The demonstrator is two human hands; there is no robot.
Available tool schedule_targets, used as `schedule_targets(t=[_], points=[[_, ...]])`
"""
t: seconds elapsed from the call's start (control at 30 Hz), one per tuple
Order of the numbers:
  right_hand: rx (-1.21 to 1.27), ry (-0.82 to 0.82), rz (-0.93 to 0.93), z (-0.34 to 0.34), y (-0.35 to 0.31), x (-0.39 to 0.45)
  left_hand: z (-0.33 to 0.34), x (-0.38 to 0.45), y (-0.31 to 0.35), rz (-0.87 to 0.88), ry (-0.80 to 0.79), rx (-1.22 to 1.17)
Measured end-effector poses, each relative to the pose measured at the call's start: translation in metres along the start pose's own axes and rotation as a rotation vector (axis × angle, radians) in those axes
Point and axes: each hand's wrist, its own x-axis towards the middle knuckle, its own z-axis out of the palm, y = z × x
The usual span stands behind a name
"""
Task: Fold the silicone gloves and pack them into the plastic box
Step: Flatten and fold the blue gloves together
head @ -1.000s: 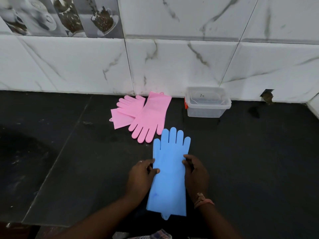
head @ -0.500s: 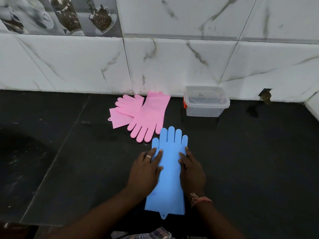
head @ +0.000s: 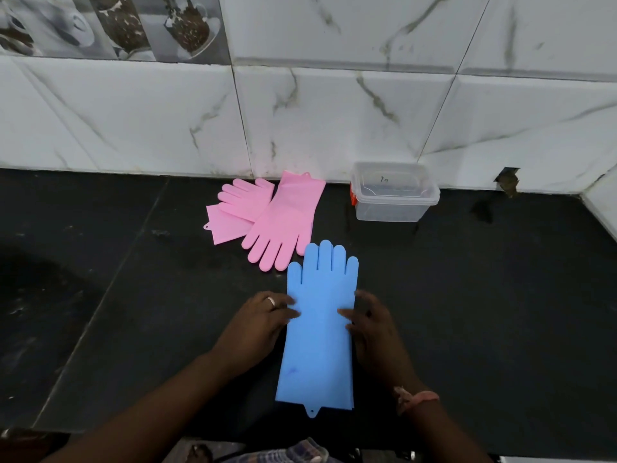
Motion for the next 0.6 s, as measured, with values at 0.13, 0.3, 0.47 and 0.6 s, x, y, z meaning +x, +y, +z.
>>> schedule_targets(t=[0.13,0.3,0.47,0.6], points=[[-0.253,-0.101,-0.34,-0.01,0.0,-0.011,-0.011,0.0,-0.01,0.16,-0.091,0.074],[-0.262,-0.24,-0.346,-0.019,-0.002,-0.004,-0.009,0.0,-0.018,0.273,-0.124,0.107],[-0.274,-0.49,-0.316,-0.032,0.014,-0.003,-0.008,0.002,-0.027,0.425,-0.141,0.194],[-0.272,-0.473,-0.302,-0.036,0.004,0.004,-0.007,0.007,-0.03,0.529,-0.124,0.247]])
